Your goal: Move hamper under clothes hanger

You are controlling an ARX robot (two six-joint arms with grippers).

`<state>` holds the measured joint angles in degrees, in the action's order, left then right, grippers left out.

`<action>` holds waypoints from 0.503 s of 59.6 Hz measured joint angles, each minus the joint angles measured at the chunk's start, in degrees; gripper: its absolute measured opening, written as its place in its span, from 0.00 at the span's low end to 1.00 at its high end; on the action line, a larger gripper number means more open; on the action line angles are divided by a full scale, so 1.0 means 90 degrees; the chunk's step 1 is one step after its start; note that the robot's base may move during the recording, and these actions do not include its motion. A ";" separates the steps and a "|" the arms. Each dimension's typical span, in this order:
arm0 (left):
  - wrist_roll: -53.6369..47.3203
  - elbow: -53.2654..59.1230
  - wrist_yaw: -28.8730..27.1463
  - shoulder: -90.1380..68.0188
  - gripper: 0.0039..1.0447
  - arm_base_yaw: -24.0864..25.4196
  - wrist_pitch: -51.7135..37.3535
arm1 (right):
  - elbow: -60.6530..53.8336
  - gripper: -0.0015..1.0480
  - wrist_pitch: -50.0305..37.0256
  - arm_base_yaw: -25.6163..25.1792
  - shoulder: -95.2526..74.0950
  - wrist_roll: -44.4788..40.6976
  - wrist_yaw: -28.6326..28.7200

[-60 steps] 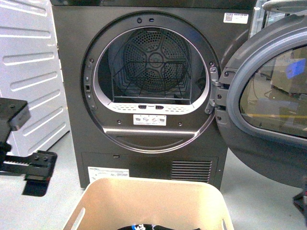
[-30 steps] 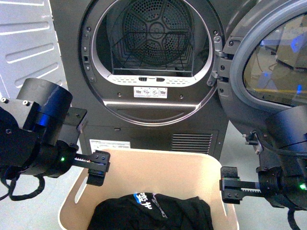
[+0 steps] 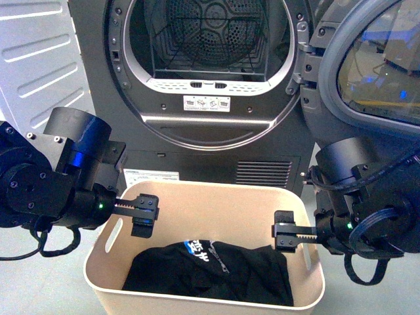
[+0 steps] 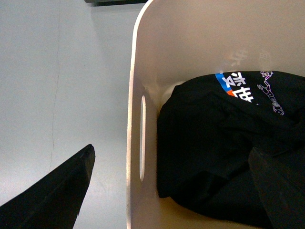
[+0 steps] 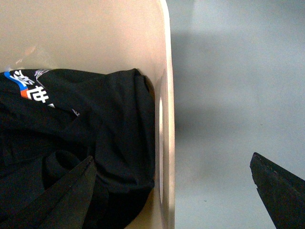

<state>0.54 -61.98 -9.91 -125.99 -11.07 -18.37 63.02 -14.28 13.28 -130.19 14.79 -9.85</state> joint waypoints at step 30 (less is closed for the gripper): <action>0.0053 -0.0134 0.0097 -0.0119 0.94 0.0206 0.0119 | 0.0690 0.92 0.0175 -0.0051 -0.0573 0.0044 -0.0092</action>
<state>1.02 -63.18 -9.04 -127.07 -9.21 -17.30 69.23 -12.71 12.82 -135.35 15.18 -10.68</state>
